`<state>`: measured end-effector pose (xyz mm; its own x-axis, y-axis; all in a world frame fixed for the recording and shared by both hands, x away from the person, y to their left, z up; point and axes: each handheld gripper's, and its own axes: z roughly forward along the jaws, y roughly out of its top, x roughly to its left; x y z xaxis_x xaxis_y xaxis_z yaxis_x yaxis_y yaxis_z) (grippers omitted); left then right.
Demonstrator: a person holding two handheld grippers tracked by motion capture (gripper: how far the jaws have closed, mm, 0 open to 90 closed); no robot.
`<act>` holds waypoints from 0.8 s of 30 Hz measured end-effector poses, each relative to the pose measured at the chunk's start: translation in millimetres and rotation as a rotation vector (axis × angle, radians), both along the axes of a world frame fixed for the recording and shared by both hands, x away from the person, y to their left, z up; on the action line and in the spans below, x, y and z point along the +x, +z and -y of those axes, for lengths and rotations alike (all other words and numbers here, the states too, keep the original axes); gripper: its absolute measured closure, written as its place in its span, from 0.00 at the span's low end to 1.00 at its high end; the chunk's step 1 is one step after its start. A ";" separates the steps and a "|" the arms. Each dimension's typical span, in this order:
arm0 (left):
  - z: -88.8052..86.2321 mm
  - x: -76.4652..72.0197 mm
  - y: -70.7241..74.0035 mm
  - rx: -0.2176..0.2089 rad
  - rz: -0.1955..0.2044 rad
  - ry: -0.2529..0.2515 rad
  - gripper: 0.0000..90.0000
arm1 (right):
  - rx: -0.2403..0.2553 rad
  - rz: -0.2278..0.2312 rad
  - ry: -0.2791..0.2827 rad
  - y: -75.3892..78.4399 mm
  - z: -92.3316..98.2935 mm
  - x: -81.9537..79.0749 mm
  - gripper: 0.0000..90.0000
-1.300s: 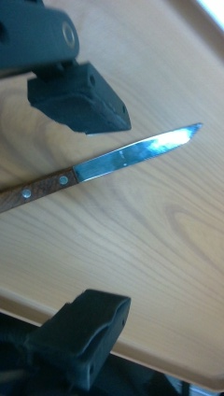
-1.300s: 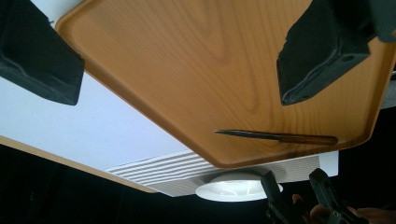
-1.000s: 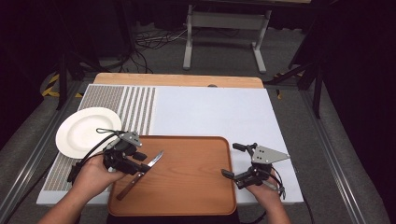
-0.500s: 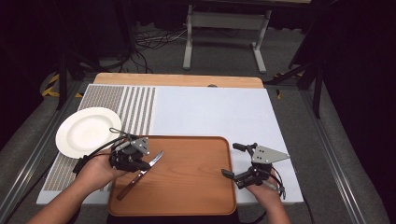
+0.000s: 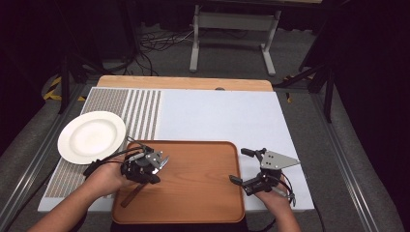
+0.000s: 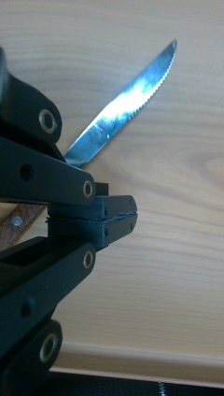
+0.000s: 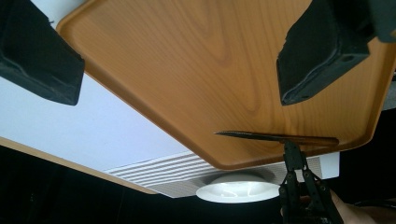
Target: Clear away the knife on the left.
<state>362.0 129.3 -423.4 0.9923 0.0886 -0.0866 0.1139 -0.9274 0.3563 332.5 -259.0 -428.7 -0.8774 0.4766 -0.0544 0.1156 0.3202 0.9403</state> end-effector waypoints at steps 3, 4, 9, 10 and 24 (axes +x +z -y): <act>2.1 1.5 -2.3 0.025 -0.003 -0.018 1.00 | 0.002 0.000 -0.001 0.0 0.2 0.0 0.02; 2.6 1.6 -3.0 0.031 -0.002 -0.016 1.00 | 0.000 0.000 -0.001 0.1 0.5 0.0 0.02; 5.3 2.7 -6.6 0.057 -0.016 -0.029 1.00 | 0.002 -0.001 -0.001 -0.1 0.3 0.1 0.02; 5.8 2.9 -7.1 0.062 -0.019 -0.036 1.00 | 0.001 -0.001 -0.001 0.0 0.4 0.1 0.02; 7.8 6.7 -14.6 0.098 -0.031 -0.029 1.00 | 0.002 -0.002 0.001 -0.1 0.3 0.0 0.02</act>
<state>368.7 121.5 -438.1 0.9916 0.0696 -0.1092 0.0961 -0.9607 0.2604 332.5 -259.3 -428.8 -0.8779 0.4760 -0.0522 0.1168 0.3185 0.9407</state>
